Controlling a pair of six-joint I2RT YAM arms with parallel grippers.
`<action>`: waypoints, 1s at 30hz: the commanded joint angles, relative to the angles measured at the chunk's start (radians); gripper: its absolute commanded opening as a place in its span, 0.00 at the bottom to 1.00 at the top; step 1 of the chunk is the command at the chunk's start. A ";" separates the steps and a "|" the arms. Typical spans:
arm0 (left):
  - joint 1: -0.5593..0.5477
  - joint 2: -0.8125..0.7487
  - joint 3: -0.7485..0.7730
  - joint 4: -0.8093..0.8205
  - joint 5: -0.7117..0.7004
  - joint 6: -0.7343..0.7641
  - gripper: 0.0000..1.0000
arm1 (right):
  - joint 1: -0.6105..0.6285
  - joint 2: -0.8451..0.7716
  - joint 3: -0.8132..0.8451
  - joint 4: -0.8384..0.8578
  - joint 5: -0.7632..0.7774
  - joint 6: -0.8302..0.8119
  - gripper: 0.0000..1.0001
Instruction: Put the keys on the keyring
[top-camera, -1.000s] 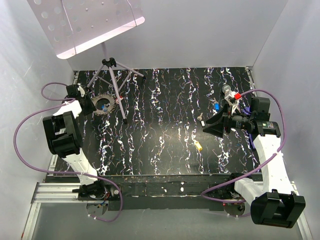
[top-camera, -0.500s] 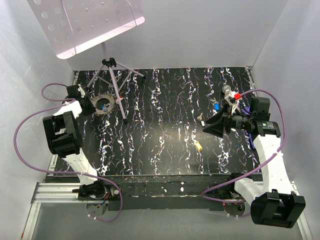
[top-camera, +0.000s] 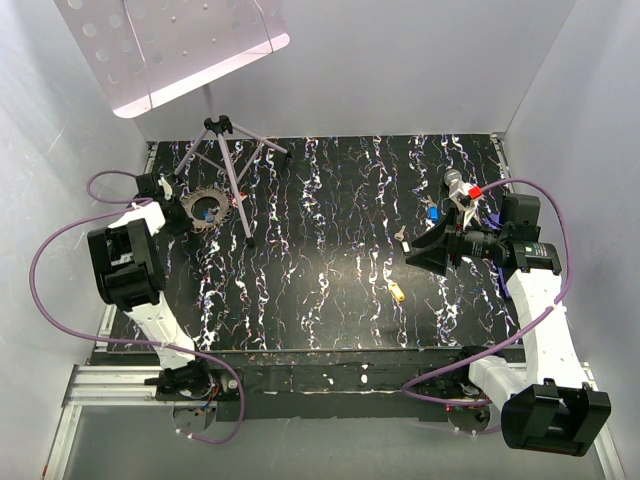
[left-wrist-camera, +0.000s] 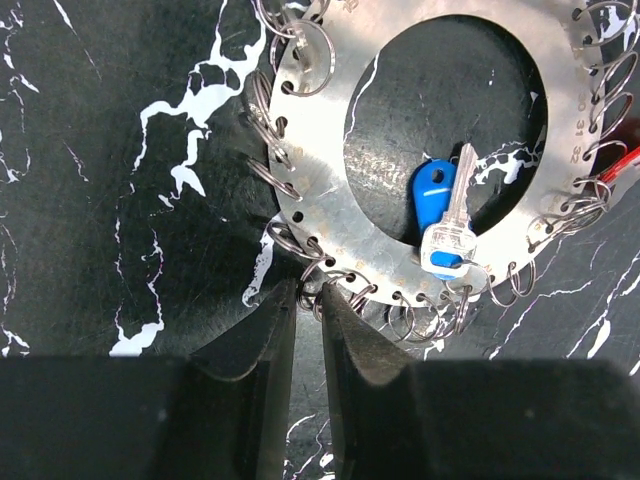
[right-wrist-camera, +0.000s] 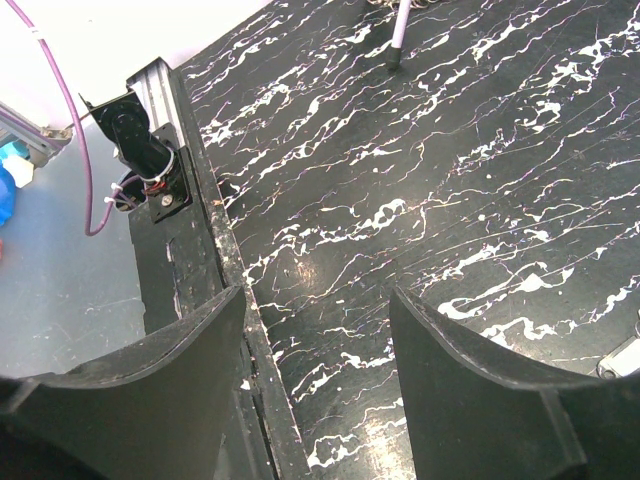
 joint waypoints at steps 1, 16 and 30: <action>-0.001 0.000 0.039 -0.013 0.003 0.011 0.15 | -0.004 0.000 -0.010 0.021 -0.024 0.001 0.68; 0.000 -0.067 0.010 0.027 0.038 0.006 0.17 | -0.002 0.002 -0.011 0.023 -0.025 -0.001 0.68; -0.001 -0.083 -0.013 0.040 0.095 0.042 0.24 | -0.002 0.000 -0.011 0.021 -0.028 -0.001 0.68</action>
